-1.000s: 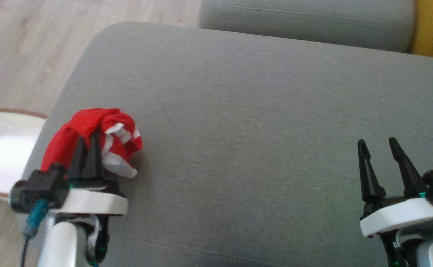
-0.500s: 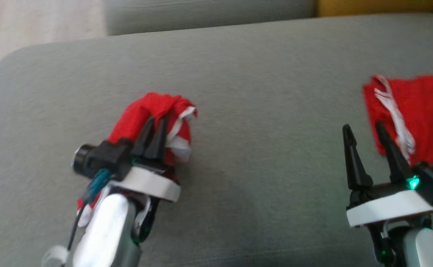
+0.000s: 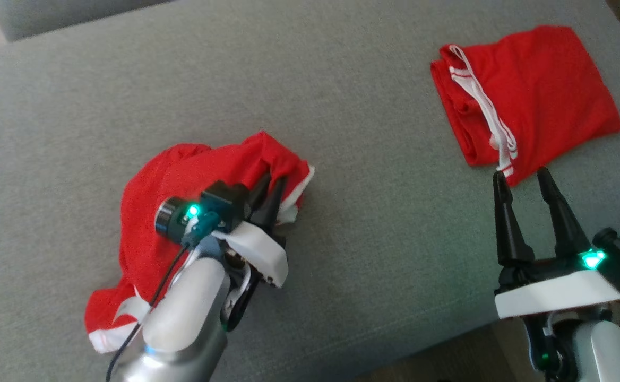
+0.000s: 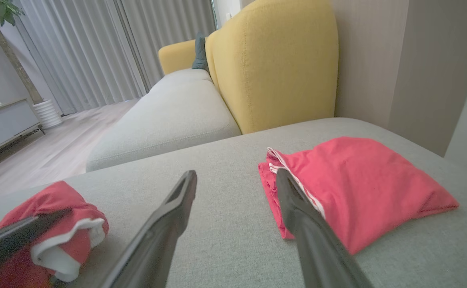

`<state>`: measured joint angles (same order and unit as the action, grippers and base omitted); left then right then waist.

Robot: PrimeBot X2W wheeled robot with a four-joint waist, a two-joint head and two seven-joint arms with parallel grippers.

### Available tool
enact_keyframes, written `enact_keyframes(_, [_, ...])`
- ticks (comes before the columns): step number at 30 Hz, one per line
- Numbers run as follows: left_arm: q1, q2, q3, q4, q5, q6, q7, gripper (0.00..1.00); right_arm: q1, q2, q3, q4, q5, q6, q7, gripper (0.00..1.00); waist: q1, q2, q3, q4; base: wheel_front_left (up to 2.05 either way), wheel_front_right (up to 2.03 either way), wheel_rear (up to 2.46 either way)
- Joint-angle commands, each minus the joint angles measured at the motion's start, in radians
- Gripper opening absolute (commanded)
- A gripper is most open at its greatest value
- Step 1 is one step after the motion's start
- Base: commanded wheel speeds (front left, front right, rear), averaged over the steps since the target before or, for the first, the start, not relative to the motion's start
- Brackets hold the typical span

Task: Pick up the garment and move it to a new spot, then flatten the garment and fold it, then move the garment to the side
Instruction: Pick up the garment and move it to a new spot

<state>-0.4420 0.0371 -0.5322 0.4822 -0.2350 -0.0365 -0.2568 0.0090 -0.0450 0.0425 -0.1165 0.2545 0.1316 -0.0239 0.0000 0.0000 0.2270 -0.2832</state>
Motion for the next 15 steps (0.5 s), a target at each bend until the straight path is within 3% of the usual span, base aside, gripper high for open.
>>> enact_keyframes(1, [-0.046, 0.013, 0.009, 0.009, -0.012, -0.003, -0.005, 0.0, -0.035, -0.005, 0.02, -0.026, 0.012, -0.001, -0.017, 1.0, 0.0, 0.0, 0.032, -0.028, 0.0, 0.0, 0.0])
enact_keyframes(4, [-0.062, 0.013, -0.025, 0.065, -0.029, -0.005, -0.004, 0.01, -0.037, -0.005, 0.018, -0.014, 0.015, -0.001, -0.027, 1.0, 0.0, 0.0, 0.039, -0.025, 0.0, 0.0, 0.0])
enact_keyframes(5, [-0.066, 0.013, -0.034, 0.077, -0.034, -0.004, -0.004, 0.43, -0.037, -0.005, 0.016, -0.012, 0.015, -0.001, -0.029, 1.0, 0.0, 0.0, 0.039, -0.021, 0.0, 0.0, 0.0])
enact_keyframes(6, [-0.072, 0.013, -0.044, 0.083, -0.038, -0.004, -0.004, 1.0, -0.038, -0.005, 0.014, -0.009, 0.015, -0.001, -0.031, 1.0, 0.0, 0.0, 0.039, -0.015, 0.0, 0.0, 0.0])
enact_keyframes(11, [-0.068, 0.013, -0.081, 0.024, -0.045, 0.006, -0.005, 1.0, -0.039, -0.005, 0.005, -0.002, -0.003, -0.001, -0.027, 1.0, 0.0, 0.0, 0.012, 0.029, 0.0, 0.0, 0.0])
enact_keyframes(15, [-0.024, 0.018, -0.05, -0.098, -0.033, 0.034, -0.005, 1.0, -0.032, -0.005, -0.006, -0.003, -0.021, -0.001, -0.012, 1.0, 0.0, 0.0, -0.025, 0.085, 0.0, 0.0, 0.0])
